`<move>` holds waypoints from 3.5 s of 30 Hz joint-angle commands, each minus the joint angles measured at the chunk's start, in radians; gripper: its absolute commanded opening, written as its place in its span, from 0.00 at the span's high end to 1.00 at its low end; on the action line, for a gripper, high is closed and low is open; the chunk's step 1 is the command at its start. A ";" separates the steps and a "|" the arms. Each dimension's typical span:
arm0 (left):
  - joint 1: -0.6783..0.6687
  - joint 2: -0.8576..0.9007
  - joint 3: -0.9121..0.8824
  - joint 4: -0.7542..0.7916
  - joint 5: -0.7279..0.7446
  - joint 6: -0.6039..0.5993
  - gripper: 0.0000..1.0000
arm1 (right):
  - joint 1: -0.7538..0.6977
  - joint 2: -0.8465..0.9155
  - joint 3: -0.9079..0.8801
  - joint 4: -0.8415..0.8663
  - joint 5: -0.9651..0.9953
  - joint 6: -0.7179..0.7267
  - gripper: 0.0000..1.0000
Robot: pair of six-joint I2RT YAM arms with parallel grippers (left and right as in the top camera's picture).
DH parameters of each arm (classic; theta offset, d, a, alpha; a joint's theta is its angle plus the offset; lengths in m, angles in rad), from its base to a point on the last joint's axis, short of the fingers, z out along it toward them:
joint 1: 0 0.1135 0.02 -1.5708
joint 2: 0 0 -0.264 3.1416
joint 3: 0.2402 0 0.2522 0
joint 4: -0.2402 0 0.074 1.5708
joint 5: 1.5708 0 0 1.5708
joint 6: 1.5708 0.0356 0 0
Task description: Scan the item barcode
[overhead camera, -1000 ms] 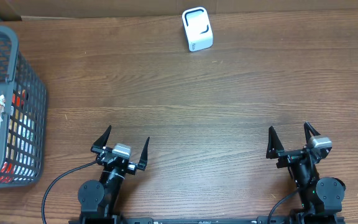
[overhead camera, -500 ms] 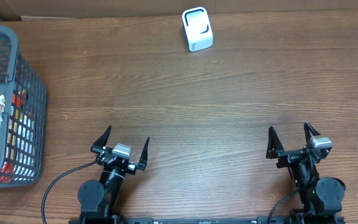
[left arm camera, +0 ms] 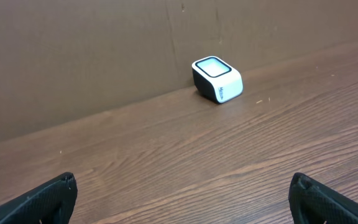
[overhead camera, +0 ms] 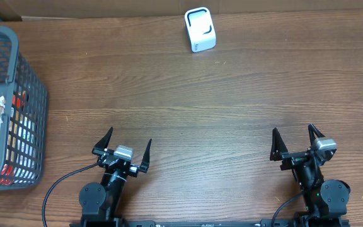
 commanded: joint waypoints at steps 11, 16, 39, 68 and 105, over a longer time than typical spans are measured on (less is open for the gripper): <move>-0.009 -0.009 -0.005 0.002 -0.010 0.011 0.01 | 0.005 -0.012 -0.010 0.005 -0.005 0.003 0.00; -0.009 -0.009 -0.005 0.002 -0.010 0.011 0.01 | 0.005 -0.012 -0.010 0.005 -0.005 0.003 0.00; -0.009 -0.009 -0.005 0.002 -0.010 0.011 0.00 | 0.005 -0.012 -0.010 0.004 -0.005 0.003 0.00; -0.009 -0.009 -0.005 0.006 -0.018 0.023 0.00 | 0.005 -0.012 -0.010 0.005 -0.005 0.003 0.00; 0.105 1.511 2.270 -1.250 0.077 -0.069 0.00 | 0.005 -0.012 -0.010 0.005 -0.005 0.003 0.00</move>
